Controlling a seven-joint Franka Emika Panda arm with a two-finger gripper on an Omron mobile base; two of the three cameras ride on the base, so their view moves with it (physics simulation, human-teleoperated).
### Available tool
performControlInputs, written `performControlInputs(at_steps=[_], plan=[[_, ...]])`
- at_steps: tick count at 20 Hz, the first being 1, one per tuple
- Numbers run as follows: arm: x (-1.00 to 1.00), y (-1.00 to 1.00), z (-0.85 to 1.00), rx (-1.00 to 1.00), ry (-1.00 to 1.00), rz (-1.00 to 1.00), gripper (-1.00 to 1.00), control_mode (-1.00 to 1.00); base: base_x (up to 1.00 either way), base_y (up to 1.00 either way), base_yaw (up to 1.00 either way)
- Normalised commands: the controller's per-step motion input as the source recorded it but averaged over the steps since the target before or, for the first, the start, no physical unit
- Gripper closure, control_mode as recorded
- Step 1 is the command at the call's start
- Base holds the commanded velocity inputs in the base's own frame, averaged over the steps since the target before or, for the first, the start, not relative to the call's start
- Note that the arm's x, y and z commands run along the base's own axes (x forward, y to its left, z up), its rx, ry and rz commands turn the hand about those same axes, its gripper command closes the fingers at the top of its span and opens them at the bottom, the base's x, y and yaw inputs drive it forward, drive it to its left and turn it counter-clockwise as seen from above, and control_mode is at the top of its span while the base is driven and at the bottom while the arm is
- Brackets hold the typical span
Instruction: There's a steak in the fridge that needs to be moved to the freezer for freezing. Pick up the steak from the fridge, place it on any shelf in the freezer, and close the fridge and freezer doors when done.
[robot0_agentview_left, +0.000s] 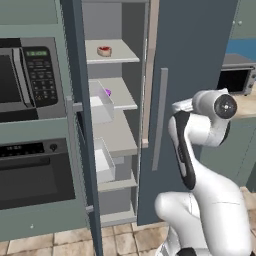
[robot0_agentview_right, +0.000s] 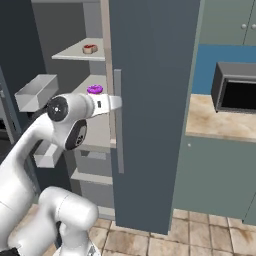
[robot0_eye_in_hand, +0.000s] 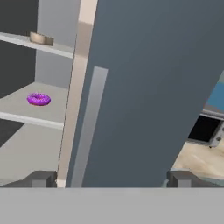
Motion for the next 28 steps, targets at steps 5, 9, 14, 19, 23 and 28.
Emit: performControlInputs(at_steps=[5,9,14,19,23,28], plan=[[-0.96,0.10,-0.45,0.04,0.00,-0.03,-1.00,-1.00,0.00,0.00,0.00],[-0.65,0.59,-0.36,0.06,-0.01,-0.01,-1.00,-1.00,0.00,0.00,0.00],[-0.57,0.91,0.00,0.06,0.00,-0.03,-1.00,-1.00,0.00,0.00,0.00],[-0.57,0.97,-0.08,0.02,0.00,-0.05,-1.00,-1.00,0.00,0.00,0.00],[-0.56,0.89,-0.25,0.00,0.00,-0.07,-1.00,-1.00,0.00,0.00,0.00],[-0.33,0.94,-0.31,0.00,-0.01,-0.09,-1.00,-1.00,0.00,0.00,0.00]])
